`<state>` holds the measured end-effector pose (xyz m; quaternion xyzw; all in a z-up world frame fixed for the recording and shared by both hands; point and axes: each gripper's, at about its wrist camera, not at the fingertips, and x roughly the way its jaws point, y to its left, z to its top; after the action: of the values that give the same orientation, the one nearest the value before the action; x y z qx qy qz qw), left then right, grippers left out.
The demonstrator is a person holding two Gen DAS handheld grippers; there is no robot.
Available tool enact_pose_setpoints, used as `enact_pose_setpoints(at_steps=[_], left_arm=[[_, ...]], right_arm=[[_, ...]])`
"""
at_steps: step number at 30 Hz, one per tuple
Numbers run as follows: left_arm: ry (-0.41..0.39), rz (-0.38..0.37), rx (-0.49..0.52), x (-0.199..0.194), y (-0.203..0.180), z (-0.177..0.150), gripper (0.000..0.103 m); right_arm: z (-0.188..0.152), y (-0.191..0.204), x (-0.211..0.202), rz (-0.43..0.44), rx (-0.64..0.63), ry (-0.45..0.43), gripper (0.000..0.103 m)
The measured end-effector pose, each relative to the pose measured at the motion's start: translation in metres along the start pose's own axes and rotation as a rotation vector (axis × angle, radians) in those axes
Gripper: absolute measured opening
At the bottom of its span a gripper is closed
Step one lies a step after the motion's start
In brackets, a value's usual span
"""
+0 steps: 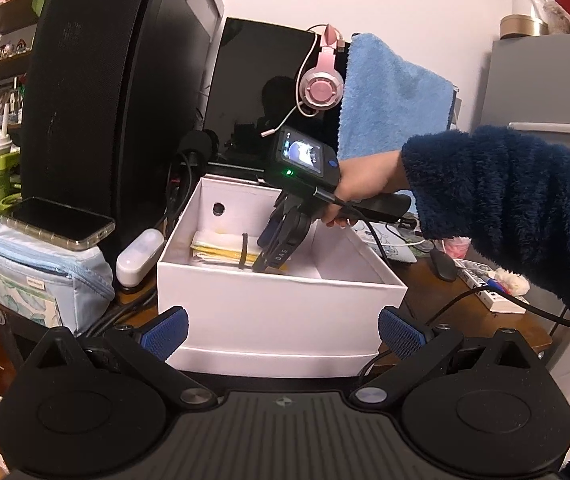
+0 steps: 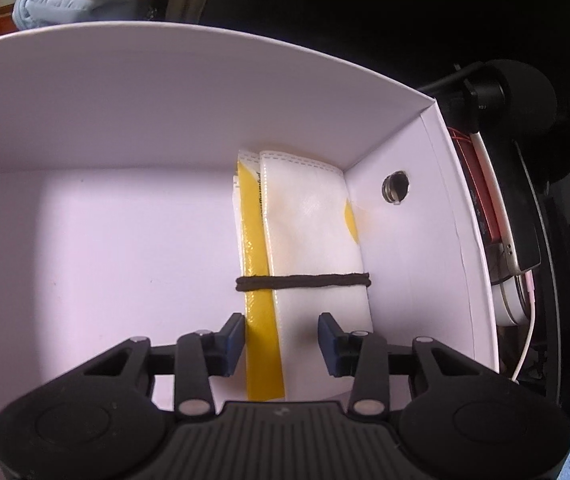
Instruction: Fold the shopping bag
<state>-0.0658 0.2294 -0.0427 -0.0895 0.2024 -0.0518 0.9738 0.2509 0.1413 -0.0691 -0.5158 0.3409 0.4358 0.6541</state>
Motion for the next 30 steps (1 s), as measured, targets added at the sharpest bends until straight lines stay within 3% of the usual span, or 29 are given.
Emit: enact_pose_setpoints(at_steps=[5, 7, 9, 13, 17, 22, 26, 30], left_arm=[[0.005, -0.003, -0.005, 0.001, -0.002, -0.001, 0.102], [-0.001, 0.010, 0.004, 0.001, -0.005, 0.000, 0.102], [0.002, 0.016, 0.019, 0.003, -0.009, 0.003, 0.102], [0.028, -0.023, 0.022, 0.010, -0.020, 0.009, 0.101], [0.025, 0.025, 0.062, 0.015, -0.040, 0.014, 0.101], [0.043, 0.032, 0.036, 0.024, -0.061, 0.024, 0.101], [0.107, 0.061, 0.020, 0.042, -0.081, 0.033, 0.101], [0.120, 0.108, 0.056, 0.060, -0.111, 0.039, 0.101]], right_arm=[[-0.013, -0.003, -0.021, 0.027, 0.065, -0.047, 0.047], [-0.022, -0.005, -0.041, 0.048, 0.109, -0.103, 0.067], [-0.033, -0.007, -0.064, 0.057, 0.167, -0.179, 0.075], [-0.053, -0.021, -0.110, 0.101, 0.386, -0.325, 0.083], [-0.077, -0.028, -0.151, 0.165, 0.629, -0.427, 0.085], [-0.104, -0.032, -0.184, 0.086, 0.899, -0.406, 0.095], [-0.146, -0.017, -0.183, 0.035, 1.026, -0.370, 0.096], [-0.191, -0.001, -0.181, -0.014, 1.148, -0.333, 0.097]])
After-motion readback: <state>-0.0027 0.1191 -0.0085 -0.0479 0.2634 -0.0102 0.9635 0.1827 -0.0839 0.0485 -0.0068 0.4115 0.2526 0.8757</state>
